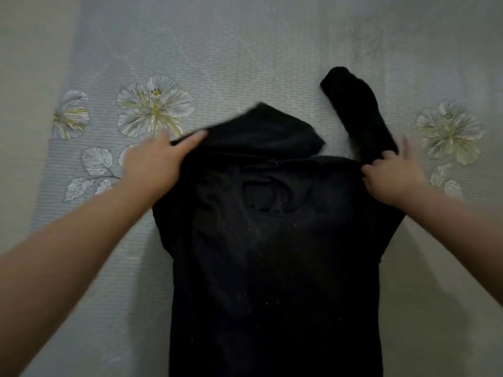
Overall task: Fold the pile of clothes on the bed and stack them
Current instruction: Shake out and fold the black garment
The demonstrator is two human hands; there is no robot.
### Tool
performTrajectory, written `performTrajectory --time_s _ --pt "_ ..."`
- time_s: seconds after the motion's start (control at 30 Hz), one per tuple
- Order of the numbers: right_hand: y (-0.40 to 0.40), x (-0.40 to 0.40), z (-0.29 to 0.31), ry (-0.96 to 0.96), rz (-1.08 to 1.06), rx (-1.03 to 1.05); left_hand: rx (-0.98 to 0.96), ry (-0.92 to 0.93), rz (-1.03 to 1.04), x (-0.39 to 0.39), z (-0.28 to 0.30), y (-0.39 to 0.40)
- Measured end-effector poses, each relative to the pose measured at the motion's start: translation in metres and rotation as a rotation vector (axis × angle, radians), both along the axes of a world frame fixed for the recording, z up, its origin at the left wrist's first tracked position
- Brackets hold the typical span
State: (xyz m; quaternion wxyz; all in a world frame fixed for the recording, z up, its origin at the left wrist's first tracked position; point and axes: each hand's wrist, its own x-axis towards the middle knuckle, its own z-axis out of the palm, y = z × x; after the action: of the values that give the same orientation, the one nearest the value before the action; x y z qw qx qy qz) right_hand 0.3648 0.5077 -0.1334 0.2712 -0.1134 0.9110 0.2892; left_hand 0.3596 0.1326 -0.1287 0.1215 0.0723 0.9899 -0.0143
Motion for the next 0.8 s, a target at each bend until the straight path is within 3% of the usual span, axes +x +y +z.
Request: performTrajectory --time_s 0.1,0.2,0.3,0.4,0.5,0.63,0.73,0.8 --pt "0.001 0.0 0.008 -0.022 -0.088 0.018 -0.447 -0.18 0.04 0.009 0.008 -0.049" --pt "-0.03 0.0 0.004 0.125 -0.122 -0.253 -0.6 -0.397 0.142 0.023 0.015 -0.038" --pt "-0.059 -0.011 -0.004 0.117 -0.18 -0.448 -0.529 -0.468 0.066 0.032 0.018 0.007" --pt "-0.069 -0.024 -0.012 -0.013 -0.202 -0.393 -0.244 -0.338 -0.109 0.034 0.015 0.057" --pt "-0.063 -0.029 -0.016 0.036 -0.228 -0.395 -0.033 -0.317 -0.045 0.006 0.0 0.075" --pt "-0.046 -0.029 -0.012 0.018 -0.133 -0.456 -0.022 -0.324 0.074 -0.025 -0.025 0.059" --pt "-0.031 -0.025 -0.004 0.031 -0.182 -0.55 -0.049 -0.246 0.066 -0.034 -0.029 0.048" --pt "-0.025 -0.024 0.003 0.112 -0.215 -0.573 0.047 -0.199 0.105 -0.038 -0.022 0.043"
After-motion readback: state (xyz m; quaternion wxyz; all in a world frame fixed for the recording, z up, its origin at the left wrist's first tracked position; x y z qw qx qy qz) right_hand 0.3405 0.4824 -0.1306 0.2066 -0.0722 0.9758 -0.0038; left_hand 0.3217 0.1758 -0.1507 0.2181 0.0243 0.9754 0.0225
